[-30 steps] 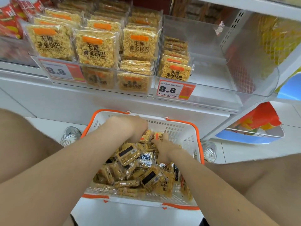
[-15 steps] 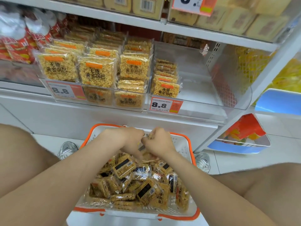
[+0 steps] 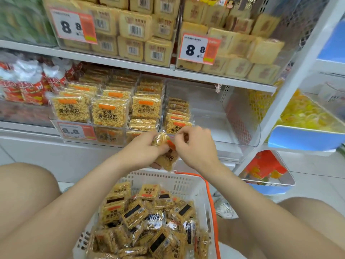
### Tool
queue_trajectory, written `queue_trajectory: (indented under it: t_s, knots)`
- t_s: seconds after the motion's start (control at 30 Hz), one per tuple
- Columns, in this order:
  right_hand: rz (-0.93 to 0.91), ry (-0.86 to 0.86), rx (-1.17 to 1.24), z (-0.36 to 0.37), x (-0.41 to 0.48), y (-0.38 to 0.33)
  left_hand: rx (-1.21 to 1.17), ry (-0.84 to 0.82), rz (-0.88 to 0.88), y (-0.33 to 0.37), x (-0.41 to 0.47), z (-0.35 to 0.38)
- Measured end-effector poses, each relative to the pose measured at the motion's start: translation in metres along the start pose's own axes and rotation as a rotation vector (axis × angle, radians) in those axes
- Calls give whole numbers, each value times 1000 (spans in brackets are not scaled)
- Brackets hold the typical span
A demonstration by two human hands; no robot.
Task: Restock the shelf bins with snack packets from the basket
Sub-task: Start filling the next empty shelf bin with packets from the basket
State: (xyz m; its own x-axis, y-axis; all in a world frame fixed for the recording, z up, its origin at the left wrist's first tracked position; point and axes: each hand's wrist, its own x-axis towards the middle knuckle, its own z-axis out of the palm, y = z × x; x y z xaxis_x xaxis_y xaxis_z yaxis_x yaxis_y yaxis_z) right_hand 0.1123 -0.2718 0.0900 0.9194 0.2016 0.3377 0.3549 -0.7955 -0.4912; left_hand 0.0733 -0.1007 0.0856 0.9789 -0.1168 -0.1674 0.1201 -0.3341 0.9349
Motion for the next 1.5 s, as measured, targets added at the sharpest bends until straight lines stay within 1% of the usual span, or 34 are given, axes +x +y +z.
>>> queue_trajectory:
  t_s: [0.07,0.2,0.3,0.37,0.4,0.47,0.57,0.6,0.73,0.8,0.87,1.07,1.27,1.33,1.43,1.5]
  knots:
    - [-75,-10,-37,-14,18,8,-139,57,-3,8,6,1]
    - [-225,-180,-26,-39,52,19,-251,248,75,20,17,7]
    - [-266,-323,-4,-49,72,22,-256,361,164,23,26,10]
    - [-291,-342,40,-49,78,22,-244,423,203,24,34,10]
    - [-290,-324,73,-48,80,23,-207,462,221,25,38,10]
    - [-270,-287,124,-46,82,24,-59,522,274,29,49,10]
    - [-255,-300,89,-45,90,24,258,652,335,31,60,10]
    - [-245,-306,64,-45,93,24,329,681,336,32,62,9]
    - [-193,-308,-13,-45,97,25,451,678,324,34,68,14]
    - [-163,-307,-19,-45,96,28,519,662,332,31,70,17]
    - [-150,-305,-13,-48,96,31,539,629,321,28,71,18]
    - [-77,-358,5,-53,102,52,722,592,295,22,65,22]
    - [-38,-538,-145,-27,106,59,772,553,209,16,69,19]
    - [14,-605,-171,-13,108,59,788,542,190,15,70,21]
    - [92,-596,-214,4,113,57,809,537,189,14,70,21]
    - [165,-571,-191,12,117,53,821,526,189,14,70,20]
